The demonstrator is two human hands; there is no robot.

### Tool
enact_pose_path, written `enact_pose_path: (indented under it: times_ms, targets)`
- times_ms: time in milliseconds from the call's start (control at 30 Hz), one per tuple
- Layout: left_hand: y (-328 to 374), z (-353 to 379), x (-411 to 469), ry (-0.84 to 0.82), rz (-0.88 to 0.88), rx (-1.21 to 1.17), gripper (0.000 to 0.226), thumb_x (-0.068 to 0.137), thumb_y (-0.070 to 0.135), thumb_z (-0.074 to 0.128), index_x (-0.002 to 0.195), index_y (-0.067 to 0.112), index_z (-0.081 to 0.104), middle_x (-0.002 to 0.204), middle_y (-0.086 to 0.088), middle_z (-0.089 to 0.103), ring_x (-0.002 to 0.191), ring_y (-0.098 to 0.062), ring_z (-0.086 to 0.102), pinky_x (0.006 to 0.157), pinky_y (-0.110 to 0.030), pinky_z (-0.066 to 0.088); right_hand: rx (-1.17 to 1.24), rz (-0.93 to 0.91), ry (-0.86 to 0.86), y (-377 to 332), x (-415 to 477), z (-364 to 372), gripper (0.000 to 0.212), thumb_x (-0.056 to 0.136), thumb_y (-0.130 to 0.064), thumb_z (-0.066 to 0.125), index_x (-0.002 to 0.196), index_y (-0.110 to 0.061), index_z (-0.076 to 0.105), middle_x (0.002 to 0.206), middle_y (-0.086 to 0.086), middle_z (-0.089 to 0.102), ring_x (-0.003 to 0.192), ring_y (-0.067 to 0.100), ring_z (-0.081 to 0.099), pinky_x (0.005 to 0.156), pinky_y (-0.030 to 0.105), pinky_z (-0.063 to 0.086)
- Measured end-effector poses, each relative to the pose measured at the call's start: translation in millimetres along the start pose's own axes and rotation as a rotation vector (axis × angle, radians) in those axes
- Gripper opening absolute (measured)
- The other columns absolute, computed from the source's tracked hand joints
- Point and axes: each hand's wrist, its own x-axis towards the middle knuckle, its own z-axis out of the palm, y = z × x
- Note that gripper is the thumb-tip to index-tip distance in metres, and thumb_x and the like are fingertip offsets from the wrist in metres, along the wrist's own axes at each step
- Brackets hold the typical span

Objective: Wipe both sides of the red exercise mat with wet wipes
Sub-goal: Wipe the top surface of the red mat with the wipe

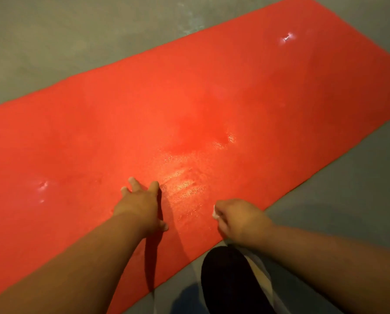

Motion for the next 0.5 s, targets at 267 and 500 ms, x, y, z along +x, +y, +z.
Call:
enact_pose_path:
  times_ms: [267,500]
  targets:
    - [-19.6,1.3,-12.1,-0.050,0.069,0.049,0.122,0.066,0.054,0.080,0.152,0.030,-0.003,0.156,-0.023,-0.014,0.146,-0.038,0.004,0.112,-0.044,0.030,-0.096,0.558,0.386,104.5,21.5,-76.0,0.026,0.093,-0.032,0.056,0.087,-0.007,0.061,0.095,0.020,0.067,0.092,0.035,0.061,0.069,0.032,0.040]
    - [0.3,-12.7,-15.9,0.056,-0.050,-0.025,0.097,0.057,0.080,0.066,0.133,0.031,0.032,0.131,-0.010,0.036,0.124,-0.034,0.042,0.098,-0.064,0.037,-0.011,-0.049,0.100,-4.3,0.8,6.2,0.011,0.091,-0.018,0.050,0.089,-0.022,0.060,0.094,-0.002,0.059,0.088,0.018,0.054,0.069,0.022,0.032]
